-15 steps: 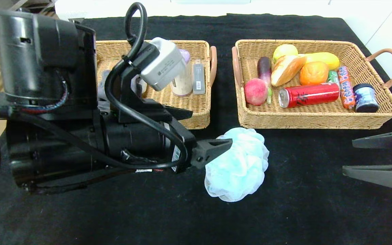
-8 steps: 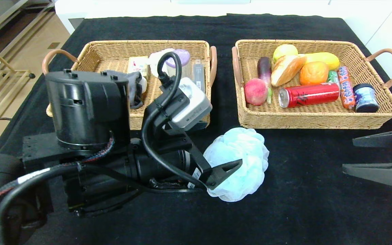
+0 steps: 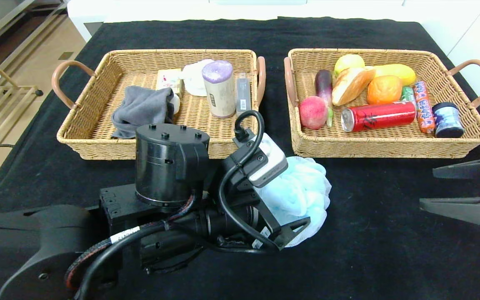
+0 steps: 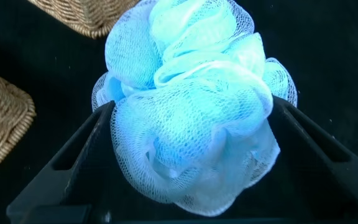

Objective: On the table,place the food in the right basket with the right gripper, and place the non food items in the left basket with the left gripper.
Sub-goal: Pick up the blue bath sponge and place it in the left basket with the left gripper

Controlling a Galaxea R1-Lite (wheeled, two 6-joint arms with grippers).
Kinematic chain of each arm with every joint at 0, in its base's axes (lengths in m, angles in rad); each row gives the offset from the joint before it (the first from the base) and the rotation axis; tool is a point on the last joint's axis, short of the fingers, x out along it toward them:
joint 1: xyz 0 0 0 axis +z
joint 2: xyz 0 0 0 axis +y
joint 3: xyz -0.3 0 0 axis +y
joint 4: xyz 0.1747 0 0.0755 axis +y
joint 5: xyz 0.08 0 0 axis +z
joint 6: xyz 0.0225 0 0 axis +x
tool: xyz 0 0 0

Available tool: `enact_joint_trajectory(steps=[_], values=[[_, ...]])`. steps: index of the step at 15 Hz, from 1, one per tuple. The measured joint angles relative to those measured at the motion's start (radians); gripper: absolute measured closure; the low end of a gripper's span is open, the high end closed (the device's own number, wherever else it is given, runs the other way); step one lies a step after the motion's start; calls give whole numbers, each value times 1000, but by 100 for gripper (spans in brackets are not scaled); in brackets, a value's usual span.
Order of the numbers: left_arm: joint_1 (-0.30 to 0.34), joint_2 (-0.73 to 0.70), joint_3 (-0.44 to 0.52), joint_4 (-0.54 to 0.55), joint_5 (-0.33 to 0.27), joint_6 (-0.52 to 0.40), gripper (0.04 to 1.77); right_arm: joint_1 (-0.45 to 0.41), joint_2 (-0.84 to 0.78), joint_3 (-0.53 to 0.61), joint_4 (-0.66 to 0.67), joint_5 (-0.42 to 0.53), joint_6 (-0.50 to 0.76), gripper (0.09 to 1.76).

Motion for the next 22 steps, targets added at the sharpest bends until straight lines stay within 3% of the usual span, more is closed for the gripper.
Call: enact_joint_trajectory(steps=[14, 19, 22], values=[[-4, 169, 37, -275, 4, 0, 9, -7, 10, -1, -14, 0, 3, 14], [-2, 201, 43, -298, 8, -3, 9, -11, 11, -1, -15, 1, 1, 14], [-2, 203, 43, -294, 7, -3, 53, -11, 11, -1, -15, 1, 2, 14]])
